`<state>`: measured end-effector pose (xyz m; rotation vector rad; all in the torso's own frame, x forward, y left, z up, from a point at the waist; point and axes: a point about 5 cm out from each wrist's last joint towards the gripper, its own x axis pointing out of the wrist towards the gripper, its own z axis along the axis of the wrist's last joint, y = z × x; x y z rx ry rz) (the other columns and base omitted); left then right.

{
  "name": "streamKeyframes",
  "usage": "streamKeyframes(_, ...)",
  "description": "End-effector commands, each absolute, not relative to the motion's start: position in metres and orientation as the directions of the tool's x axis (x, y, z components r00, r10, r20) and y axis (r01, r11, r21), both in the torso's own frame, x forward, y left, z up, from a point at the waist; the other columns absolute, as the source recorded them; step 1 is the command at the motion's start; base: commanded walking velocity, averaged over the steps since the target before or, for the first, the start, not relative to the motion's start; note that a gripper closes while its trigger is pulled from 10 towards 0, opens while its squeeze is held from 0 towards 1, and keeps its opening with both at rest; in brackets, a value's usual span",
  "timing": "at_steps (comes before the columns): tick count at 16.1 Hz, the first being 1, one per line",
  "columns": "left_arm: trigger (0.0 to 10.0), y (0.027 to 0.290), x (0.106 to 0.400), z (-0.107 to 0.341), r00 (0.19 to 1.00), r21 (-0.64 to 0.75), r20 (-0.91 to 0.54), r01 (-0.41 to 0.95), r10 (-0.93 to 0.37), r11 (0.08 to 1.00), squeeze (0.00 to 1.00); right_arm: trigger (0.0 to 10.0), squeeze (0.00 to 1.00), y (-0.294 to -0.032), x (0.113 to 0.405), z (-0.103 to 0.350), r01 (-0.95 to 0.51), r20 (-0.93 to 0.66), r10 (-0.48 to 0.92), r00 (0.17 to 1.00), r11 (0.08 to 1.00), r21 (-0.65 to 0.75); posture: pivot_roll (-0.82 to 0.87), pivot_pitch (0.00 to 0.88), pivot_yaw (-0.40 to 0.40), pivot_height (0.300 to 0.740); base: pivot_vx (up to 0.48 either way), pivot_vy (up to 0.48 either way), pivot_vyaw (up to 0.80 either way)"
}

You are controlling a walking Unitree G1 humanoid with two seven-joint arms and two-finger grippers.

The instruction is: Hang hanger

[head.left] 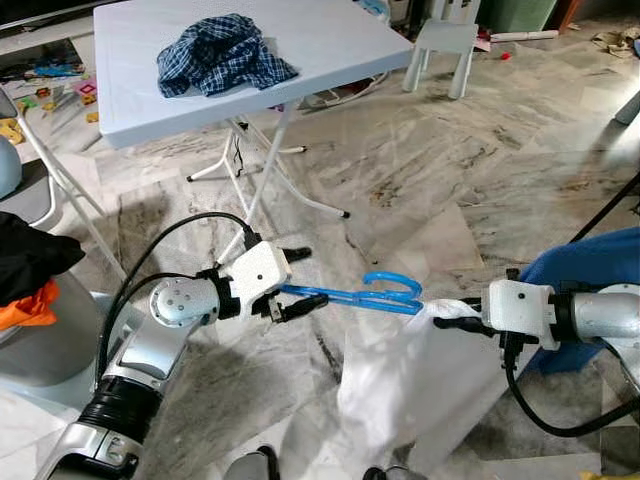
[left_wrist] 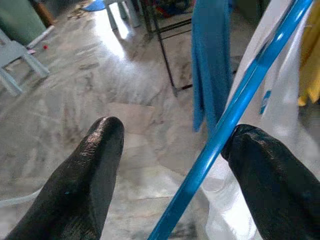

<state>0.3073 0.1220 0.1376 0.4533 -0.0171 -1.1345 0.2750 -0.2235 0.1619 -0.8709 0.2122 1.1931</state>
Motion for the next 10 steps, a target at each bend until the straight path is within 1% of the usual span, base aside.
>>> streamKeyframes(1,0.0,0.1116,0.3020,0.1406,0.372,0.354,-0.204,0.890,-0.905,0.286,0.00,10.0,0.00,-0.2121,0.2729,0.1748,-0.863,-0.554,0.758,0.344,0.023,-0.505,-0.08,0.140,0.012,0.740,0.000,0.000,0.00)
streamKeyframes(2,0.0,0.1112,0.3014,0.1401,0.363,0.358,-0.214,0.893,-0.907,0.273,0.00,10.0,0.00,-0.2126,0.2731,0.1752,-0.862,-0.558,0.756,0.342,0.017,-0.506,-0.08,0.140,0.012,0.740,0.000,0.000,0.00)
streamKeyframes(3,0.0,0.1109,0.2982,0.1372,0.330,0.345,-0.238,0.908,-0.914,0.237,0.00,10.0,0.00,-0.2134,0.2733,0.1767,-0.863,-0.561,0.755,0.340,0.013,-0.505,-0.09,0.141,0.012,0.740,0.000,0.000,0.00)
streamKeyframes(9,0.0,0.1099,0.2923,0.1347,0.278,0.327,-0.260,0.926,-0.925,0.187,0.00,10.0,0.00,-0.2151,0.2776,0.1770,-0.858,-0.575,0.741,0.347,0.003,-0.514,-0.08,0.145,0.014,0.740,0.000,0.000,0.00)
streamKeyframes(10,0.0,0.1106,0.2926,0.1353,0.281,0.353,-0.271,0.919,-0.921,0.176,0.00,10.0,0.00,-0.2150,0.2782,0.1767,-0.857,-0.581,0.737,0.345,-0.005,-0.516,-0.08,0.147,0.013,0.740,0.000,0.000,0.00)
